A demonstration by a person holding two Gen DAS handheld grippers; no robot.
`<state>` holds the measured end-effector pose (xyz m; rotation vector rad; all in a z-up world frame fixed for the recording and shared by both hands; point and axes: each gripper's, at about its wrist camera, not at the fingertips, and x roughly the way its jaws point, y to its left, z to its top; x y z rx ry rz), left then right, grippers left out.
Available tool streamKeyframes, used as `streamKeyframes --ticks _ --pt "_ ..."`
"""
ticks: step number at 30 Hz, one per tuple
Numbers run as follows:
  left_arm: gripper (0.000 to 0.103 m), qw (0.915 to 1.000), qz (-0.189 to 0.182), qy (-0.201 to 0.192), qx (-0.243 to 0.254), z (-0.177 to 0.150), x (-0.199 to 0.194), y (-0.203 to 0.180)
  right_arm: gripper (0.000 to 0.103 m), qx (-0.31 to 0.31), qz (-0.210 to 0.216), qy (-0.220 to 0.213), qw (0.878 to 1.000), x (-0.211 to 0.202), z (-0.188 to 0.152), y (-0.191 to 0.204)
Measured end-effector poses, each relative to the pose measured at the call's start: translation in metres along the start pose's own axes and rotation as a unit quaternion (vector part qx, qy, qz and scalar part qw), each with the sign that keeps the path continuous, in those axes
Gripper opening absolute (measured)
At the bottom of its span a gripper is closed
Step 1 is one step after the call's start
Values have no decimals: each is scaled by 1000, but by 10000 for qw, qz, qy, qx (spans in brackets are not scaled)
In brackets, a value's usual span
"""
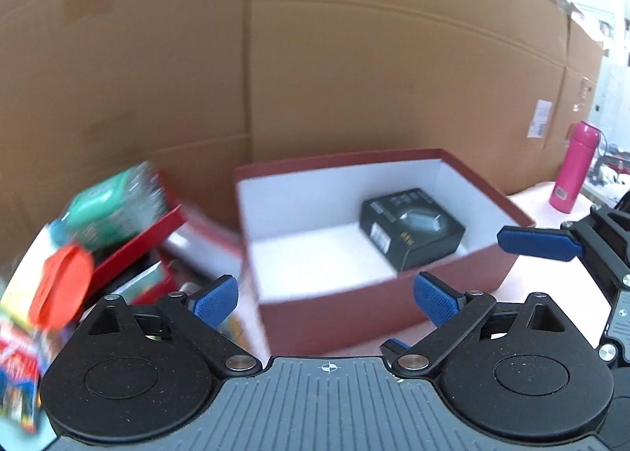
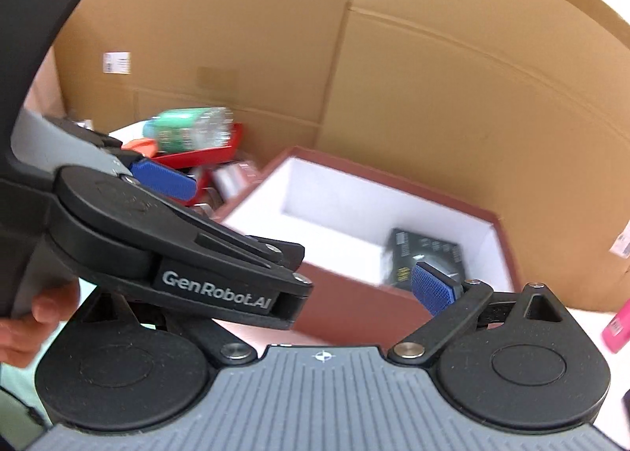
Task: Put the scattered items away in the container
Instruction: 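Withdraw the left tool from the box back over the teal cloth, then lower the left tool onto the Flash Color marker and close on it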
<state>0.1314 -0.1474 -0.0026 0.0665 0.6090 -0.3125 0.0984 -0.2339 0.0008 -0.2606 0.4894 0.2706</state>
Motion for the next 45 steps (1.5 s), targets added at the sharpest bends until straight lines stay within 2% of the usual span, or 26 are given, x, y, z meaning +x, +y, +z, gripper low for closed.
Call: streamKeyframes --ticks 5,12,20,26,32,41,45 --pt "102 9996 241 93 -99 -25 -26 22 98 -63 81 -20 9999 -17 -12 33" --pt "102 9964 787 220 -212 -60 -50 50 99 170 527 163 9983 -11 -25 71" --pt "102 9930 1015 405 -460 -80 -65 82 99 522 922 331 9938 -6 -27 109" --pt "102 9899 1144 528 -645 -93 -72 107 99 605 1114 462 9909 0 -27 138" --pt "102 9881 1109 611 -870 -106 -76 135 99 740 1423 668 9848 9 -27 159" --pt "102 9804 1244 850 -1268 -129 -73 181 98 867 1494 969 9802 29 -36 175" --pt "102 9792 1190 918 -1361 -133 -67 191 99 798 1406 945 9823 34 -38 182"
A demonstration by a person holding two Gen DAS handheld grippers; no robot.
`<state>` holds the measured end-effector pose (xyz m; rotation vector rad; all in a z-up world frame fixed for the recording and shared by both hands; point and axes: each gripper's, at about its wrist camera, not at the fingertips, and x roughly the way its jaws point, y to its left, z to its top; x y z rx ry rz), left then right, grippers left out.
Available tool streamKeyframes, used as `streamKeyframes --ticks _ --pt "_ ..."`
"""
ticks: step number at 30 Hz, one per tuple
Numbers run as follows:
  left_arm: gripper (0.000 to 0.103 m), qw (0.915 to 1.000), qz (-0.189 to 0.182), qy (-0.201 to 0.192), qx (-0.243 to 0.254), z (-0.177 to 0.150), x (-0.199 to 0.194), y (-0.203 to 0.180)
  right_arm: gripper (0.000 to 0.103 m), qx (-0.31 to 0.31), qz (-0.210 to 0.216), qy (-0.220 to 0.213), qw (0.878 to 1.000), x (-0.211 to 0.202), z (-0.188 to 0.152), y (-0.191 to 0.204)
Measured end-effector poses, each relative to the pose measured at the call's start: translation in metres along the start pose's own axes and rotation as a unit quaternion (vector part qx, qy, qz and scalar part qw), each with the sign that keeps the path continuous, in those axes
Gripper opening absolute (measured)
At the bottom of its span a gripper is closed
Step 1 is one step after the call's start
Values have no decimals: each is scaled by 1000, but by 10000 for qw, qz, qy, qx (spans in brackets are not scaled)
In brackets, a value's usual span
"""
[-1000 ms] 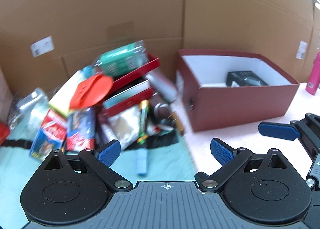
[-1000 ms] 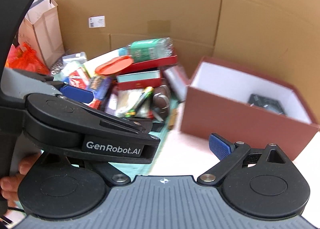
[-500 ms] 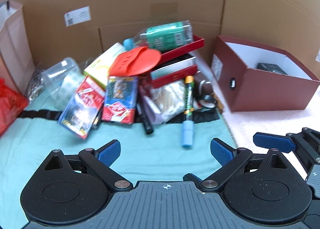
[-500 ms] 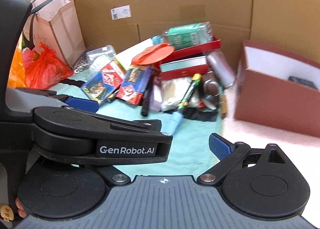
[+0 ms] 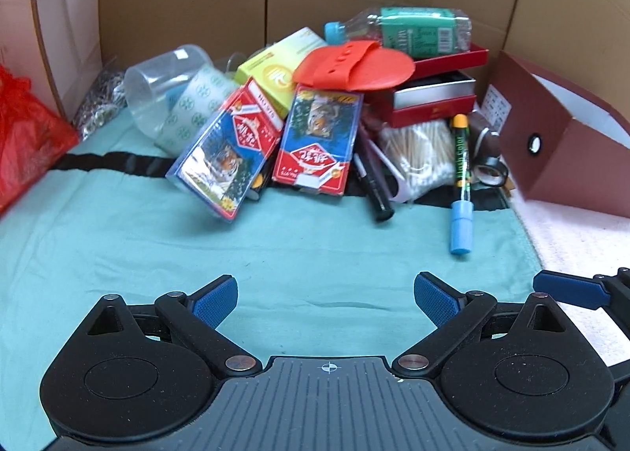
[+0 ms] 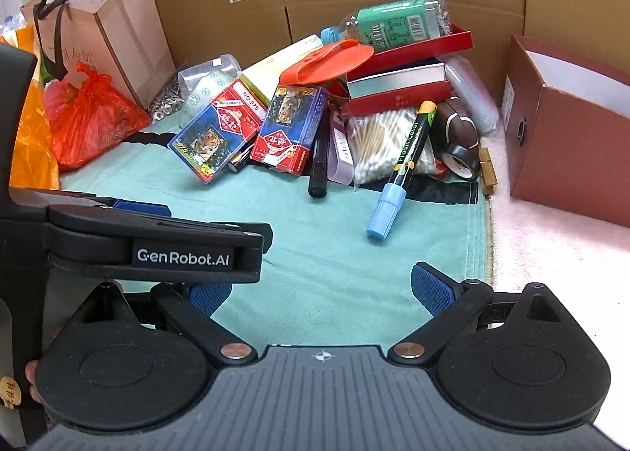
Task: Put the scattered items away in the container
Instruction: 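Lower the left tool onto the Flash Color marker and close on it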
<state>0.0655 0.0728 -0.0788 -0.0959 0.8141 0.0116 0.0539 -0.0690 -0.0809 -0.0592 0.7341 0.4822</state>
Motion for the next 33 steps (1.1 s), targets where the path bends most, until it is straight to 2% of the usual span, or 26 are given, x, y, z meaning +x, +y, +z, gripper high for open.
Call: streamKeyframes --ticks 11,15,18,21,23,26,30,33 --pt "100 9995 -280 131 -74 5 20 6 102 -201 -644 -51 9977 20 -1 4" --pt "100 9989 -458 112 -22 9 24 2 102 -63 -436 -201 9988 25 -3 -4" --pt "99 9983 -578 109 27 16 29 -3 99 27 -540 -295 9981 29 -3 -11" --pt "96 9968 -780 190 -32 25 36 -7 92 32 -756 -398 9963 34 -2 -14" --pt "94 9947 -995 247 -24 31 40 -13 78 96 -807 -378 9960 38 -1 -17" --pt "89 9909 -1282 374 144 39 46 -26 68 214 -724 -331 9966 43 1 -22" --pt "84 9876 -1468 412 360 52 54 -40 61 150 -814 -444 9956 45 2 -22" --pt "78 9858 -1561 416 466 62 59 -47 48 105 -804 -445 9957 48 4 -21"
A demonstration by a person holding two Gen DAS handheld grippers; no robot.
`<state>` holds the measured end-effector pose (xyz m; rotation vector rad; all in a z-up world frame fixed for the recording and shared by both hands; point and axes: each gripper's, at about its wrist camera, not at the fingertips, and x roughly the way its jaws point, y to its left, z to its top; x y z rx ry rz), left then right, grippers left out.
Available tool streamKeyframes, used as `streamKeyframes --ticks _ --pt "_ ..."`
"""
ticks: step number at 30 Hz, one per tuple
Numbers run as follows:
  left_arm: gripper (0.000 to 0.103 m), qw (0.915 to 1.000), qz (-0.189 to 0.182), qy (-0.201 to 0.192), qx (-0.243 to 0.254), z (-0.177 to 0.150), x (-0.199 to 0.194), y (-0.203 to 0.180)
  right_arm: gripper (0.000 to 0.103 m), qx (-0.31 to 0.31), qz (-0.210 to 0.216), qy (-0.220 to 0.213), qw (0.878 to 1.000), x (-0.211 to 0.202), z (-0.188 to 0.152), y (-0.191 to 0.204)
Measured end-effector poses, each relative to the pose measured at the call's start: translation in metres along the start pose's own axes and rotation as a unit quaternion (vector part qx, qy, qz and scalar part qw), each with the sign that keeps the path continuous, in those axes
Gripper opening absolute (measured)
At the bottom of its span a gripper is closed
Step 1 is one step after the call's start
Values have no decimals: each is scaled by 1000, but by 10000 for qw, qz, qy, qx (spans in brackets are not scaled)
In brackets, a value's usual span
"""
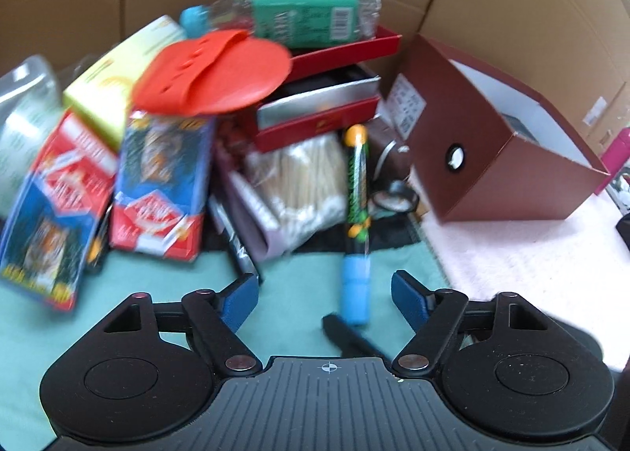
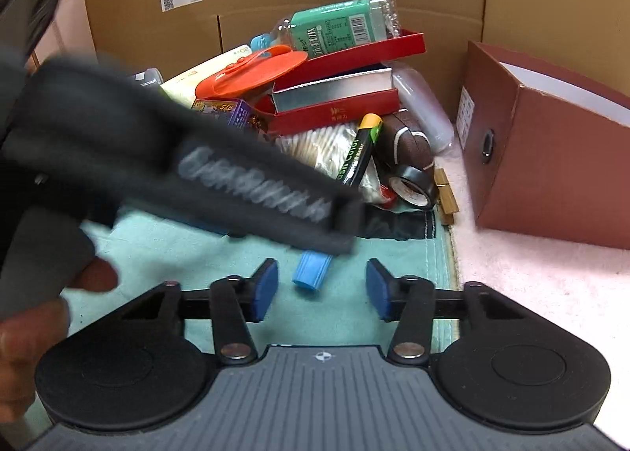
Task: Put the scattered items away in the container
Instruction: 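Lower the left tool onto the Flash Color marker and close on it, then lift the marker upright in the left gripper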
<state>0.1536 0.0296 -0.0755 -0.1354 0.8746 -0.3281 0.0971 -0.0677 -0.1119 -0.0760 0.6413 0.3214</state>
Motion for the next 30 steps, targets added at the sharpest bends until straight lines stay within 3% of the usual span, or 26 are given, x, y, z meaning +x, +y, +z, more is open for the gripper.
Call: streamKeyframes --ticks 5,10,11,12,17,30 --pt "61 9994 -83 208 257 12 18 -9 40 105 -18 31 9999 8 3 -3" --pt "56 9989 -180 420 88 19 39 -4 29 196 5 6 9998 11 4 -8" --pt "52 9988 -212 420 114 20 41 -4 26 209 45 5 9998 11 5 -10" --pt "39 9988 -207 415 177 20 42 -5 25 205 79 11 9998 11 5 -10" --pt "19 9982 -295 494 137 15 41 -8 22 19 130 92 9999 7 3 -8" --pt "21 9961 -419 606 -475 -38 -1 -14 20 -149 708 526 9960 -48 -24 -9"
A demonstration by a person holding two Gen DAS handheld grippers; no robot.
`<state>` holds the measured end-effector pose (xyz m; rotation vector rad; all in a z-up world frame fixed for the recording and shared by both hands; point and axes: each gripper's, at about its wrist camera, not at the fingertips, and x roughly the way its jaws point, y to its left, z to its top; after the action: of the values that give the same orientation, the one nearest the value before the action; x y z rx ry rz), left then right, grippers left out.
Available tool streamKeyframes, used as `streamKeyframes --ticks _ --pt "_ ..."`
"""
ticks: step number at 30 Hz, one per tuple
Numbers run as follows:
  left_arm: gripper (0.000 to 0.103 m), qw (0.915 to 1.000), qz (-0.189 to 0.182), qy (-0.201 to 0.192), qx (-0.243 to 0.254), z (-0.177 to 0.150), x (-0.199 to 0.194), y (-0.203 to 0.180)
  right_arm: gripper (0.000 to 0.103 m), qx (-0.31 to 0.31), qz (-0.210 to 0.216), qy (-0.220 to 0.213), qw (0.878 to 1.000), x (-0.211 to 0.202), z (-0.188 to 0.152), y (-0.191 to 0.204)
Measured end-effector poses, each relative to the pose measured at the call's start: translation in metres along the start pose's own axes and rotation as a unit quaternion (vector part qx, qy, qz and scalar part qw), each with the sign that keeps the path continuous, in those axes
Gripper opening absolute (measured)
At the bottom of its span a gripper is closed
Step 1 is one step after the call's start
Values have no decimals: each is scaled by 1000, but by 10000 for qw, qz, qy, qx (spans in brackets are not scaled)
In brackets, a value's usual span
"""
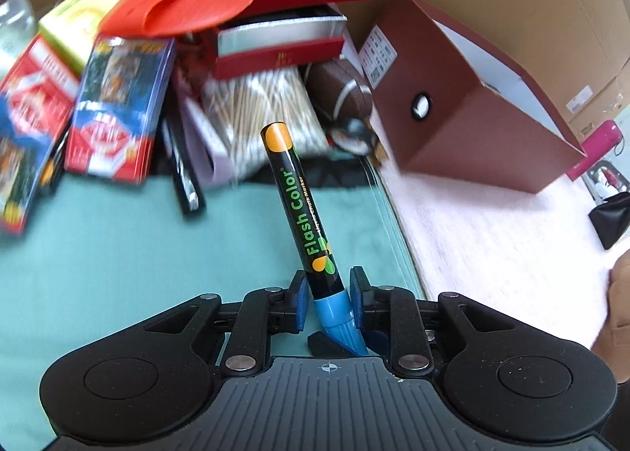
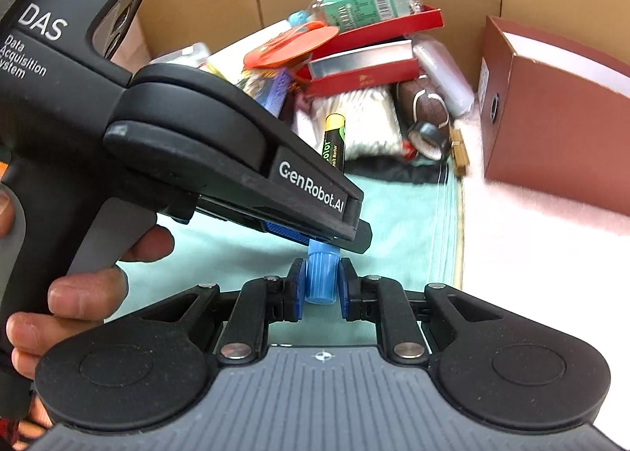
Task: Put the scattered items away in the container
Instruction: 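Lift the marker upright in the left gripper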
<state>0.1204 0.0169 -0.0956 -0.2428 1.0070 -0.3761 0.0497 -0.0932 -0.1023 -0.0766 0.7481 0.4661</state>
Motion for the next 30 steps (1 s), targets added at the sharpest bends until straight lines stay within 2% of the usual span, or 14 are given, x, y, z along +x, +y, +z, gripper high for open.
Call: streamKeyframes --ticks 5,6,7,8,13,15,17,22,23,25,28,29,30 --pt "22 9999 103 62 -11 -19 -9 -13 20 21 85 64 9999 -19 -13 -1" --pt "25 9999 122 76 -22 -23 -10 -15 20 62 117 74 9999 -23 -15 -1" --pt "30 9999 139 82 -28 -27 -11 -18 20 84 152 79 9998 -27 -18 -2" --pt "43 9998 163 69 -22 -30 -12 -20 20 81 169 88 9998 -30 -21 -3" --pt "54 9994 330 27 -138 -40 -23 -23 21 79 123 163 9998 -36 -31 -6" --pt "70 9985 483 -83 -231 -40 -28 -22 21 67 114 128 9998 -37 -33 -6" --pt "73 9976 598 -169 -310 -37 -31 -20 21 42 129 96 9999 -37 -34 -5" --pt "70 9972 623 23 -422 -28 -19 -19 25 -26 181 33 9998 -37 -32 -4" --pt "65 9972 606 87 -427 -28 -16 -20 25 -16 197 39 9998 -37 -31 -5" --pt "63 9972 663 65 -329 -28 -12 -25 25 20 232 55 9997 -35 -30 -7" --pt "50 9968 745 80 -272 -27 -9 -28 25 32 261 57 9996 -31 -29 -10" --pt "39 9964 793 94 -267 -26 -8 -28 25 15 267 61 9996 -31 -28 -10" --pt "37 9963 804 102 -285 -26 -8 -27 25 -9 270 64 9996 -31 -28 -9"
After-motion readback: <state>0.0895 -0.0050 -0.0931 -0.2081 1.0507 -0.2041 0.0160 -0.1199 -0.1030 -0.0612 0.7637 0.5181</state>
